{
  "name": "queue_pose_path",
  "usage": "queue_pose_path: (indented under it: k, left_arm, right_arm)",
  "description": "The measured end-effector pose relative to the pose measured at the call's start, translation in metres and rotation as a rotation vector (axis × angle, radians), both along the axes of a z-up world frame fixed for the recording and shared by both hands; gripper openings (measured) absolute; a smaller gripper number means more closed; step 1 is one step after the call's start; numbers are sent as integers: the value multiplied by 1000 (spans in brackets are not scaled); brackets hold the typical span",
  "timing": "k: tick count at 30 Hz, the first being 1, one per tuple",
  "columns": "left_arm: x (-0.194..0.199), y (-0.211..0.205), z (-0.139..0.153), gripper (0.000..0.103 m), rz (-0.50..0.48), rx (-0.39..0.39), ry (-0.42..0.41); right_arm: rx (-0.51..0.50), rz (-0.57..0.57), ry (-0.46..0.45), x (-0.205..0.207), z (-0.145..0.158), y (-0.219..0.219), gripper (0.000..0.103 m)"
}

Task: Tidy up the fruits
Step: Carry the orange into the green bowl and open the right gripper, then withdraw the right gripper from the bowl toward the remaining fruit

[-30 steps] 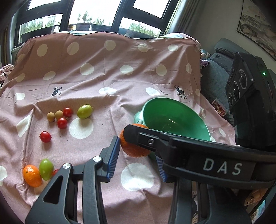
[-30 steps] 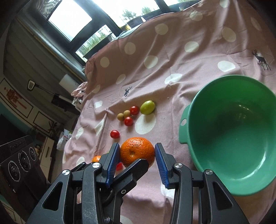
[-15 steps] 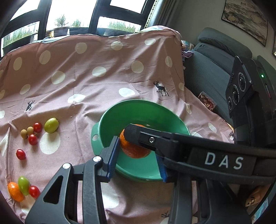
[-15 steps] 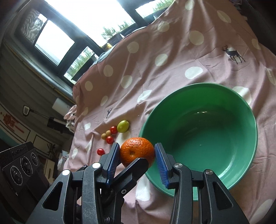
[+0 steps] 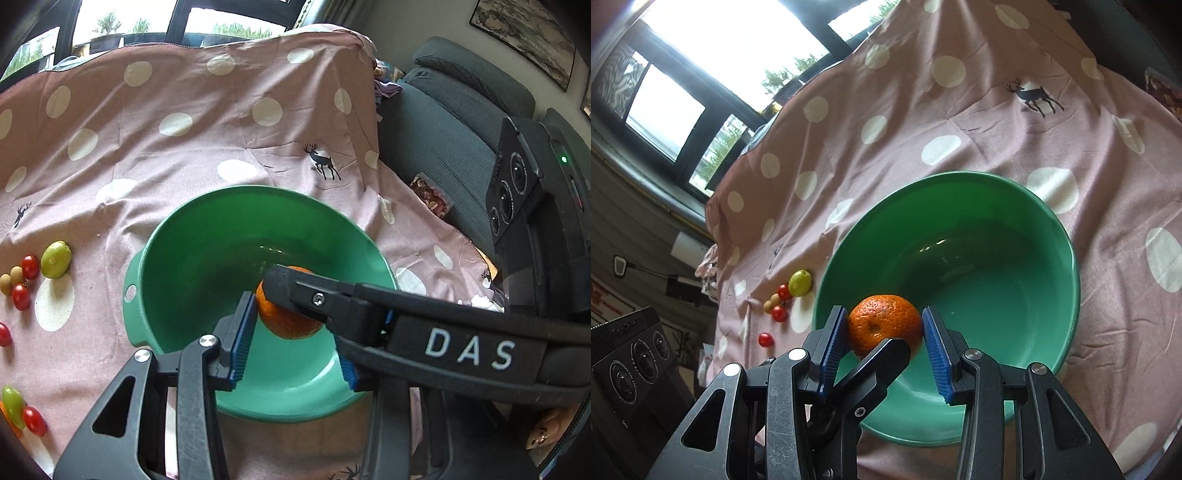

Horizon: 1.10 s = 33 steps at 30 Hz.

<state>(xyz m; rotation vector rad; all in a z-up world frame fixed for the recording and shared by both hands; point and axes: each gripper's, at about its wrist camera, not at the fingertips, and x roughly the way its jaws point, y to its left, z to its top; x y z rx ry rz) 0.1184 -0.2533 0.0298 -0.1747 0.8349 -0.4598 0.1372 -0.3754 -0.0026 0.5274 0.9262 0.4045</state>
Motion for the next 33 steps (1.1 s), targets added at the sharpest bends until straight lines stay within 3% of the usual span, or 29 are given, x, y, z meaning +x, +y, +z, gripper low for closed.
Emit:
queue_pose_path:
  k: [9,22,24,26,28,33]
  left_arm:
    - [7,-3,-12,40,-24,-25,56]
    - [6,1,-16,41,-18,-49,80]
    - [4,6,-14,48,-9,-60,81]
    - [-1,13,-10,53,4,-77,65]
    - [-6,21,-6,54,19,-90,58]
    - [-25,54,7,69,88,-132,13]
  right_arm:
    - [-25,-19,56,7,-12,-5,45]
    - [-104,-49,60,8,-11,1,45]
    - [-113,-62,58,7,-10,0,48]
    - [-138,-79,43,5,-7,0,62]
    - [-163,-103,22,3,-3,-1,63]
    - [-161,-128,-31,-1,7,-1,64]
